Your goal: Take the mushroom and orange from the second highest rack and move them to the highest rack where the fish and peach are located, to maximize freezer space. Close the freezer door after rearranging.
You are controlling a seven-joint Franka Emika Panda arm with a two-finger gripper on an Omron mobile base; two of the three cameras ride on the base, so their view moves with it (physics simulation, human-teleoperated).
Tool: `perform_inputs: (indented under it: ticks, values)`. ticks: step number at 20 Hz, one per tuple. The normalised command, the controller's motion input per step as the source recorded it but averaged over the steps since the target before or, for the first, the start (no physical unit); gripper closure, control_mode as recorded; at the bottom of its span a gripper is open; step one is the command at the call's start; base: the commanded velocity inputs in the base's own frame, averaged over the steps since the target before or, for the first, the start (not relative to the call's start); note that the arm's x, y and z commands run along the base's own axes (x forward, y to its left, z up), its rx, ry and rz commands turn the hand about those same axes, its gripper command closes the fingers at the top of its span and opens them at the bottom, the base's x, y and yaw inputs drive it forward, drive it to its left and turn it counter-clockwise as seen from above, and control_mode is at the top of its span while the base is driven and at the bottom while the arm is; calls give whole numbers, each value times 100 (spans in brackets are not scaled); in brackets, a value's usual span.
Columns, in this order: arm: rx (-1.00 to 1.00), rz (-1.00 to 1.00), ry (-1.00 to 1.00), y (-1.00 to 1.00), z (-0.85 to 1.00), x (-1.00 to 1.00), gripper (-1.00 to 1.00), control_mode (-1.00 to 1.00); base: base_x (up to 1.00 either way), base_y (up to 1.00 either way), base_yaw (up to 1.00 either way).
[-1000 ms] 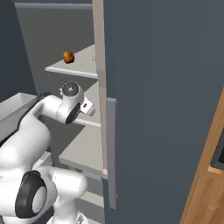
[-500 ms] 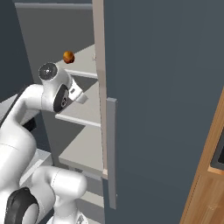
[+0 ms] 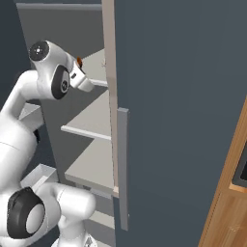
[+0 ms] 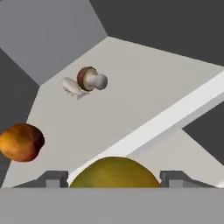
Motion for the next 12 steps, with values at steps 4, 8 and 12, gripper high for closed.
perform_inputs:
  ticks: [4, 8, 12]
  values:
    - [0, -1, -8, -9, 23, 38, 100, -100, 0, 0, 0]
    - [0, 0, 0, -1, -8, 57, 100, -100, 0, 0, 0]
    - [0, 0, 0, 0, -22, 64, 100, -100, 0, 0, 0]
